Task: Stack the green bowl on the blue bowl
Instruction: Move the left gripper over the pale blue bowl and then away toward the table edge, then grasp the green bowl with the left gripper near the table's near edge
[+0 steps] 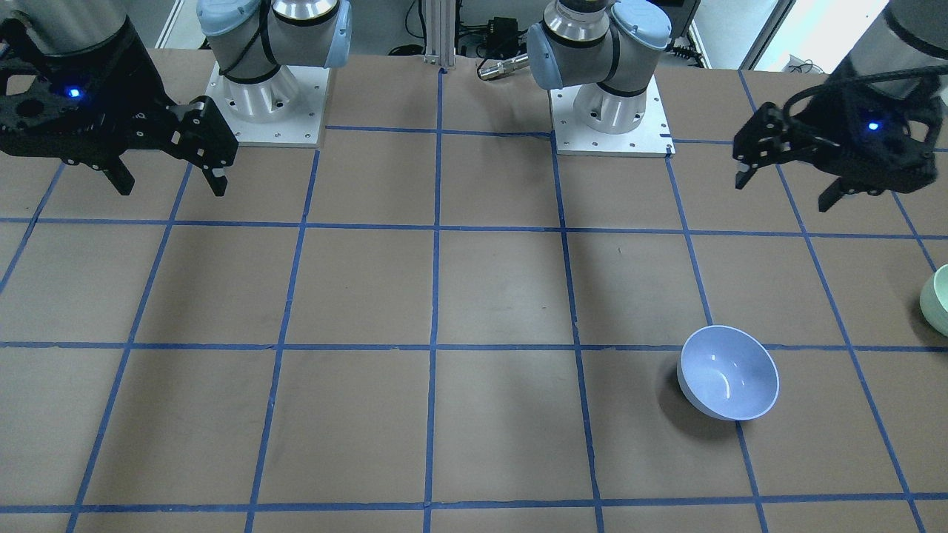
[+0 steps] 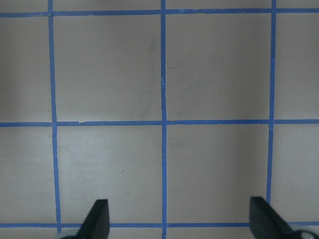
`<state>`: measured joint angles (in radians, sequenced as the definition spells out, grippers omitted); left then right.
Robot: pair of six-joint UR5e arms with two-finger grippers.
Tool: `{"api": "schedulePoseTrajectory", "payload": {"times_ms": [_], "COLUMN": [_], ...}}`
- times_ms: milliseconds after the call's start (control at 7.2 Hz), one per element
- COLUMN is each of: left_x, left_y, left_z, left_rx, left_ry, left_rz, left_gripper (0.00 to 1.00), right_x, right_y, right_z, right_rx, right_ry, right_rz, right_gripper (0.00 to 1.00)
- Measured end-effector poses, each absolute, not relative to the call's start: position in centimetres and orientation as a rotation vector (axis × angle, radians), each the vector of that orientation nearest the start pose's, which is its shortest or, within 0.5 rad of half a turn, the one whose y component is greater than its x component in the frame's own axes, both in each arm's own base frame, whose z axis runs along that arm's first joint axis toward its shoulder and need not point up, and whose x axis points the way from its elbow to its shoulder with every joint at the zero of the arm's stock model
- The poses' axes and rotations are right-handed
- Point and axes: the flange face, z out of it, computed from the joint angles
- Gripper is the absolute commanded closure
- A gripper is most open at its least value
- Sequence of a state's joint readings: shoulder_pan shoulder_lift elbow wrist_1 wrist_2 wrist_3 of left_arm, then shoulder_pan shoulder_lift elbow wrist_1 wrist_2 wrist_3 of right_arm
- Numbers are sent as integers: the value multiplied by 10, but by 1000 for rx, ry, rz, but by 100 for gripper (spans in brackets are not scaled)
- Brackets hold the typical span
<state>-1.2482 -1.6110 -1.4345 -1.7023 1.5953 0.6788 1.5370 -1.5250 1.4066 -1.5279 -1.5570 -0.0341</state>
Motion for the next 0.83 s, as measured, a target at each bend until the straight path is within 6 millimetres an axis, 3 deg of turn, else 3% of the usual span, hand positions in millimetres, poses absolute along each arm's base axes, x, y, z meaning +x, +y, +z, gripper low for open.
{"api": "schedulePoseTrajectory", "payload": {"times_ms": [278,556,833], "left_x": [159,258,349], "left_y": [-512,-507,-502], "left_z": [501,467,415], "left_rx": [800,1059,1420], "left_ry": [3062,2991,2813], "left_rz": [91,79,91], "left_gripper": [0,0,0], "right_x": [117,117,117], "right_y": [-520,-520,-520], "right_z": [541,542,542], "right_rx": [-3,-3,-3], "right_ry": [3128,3129,3130], "right_rz": [-118,-119,-119], "right_gripper": [0,0,0]}}
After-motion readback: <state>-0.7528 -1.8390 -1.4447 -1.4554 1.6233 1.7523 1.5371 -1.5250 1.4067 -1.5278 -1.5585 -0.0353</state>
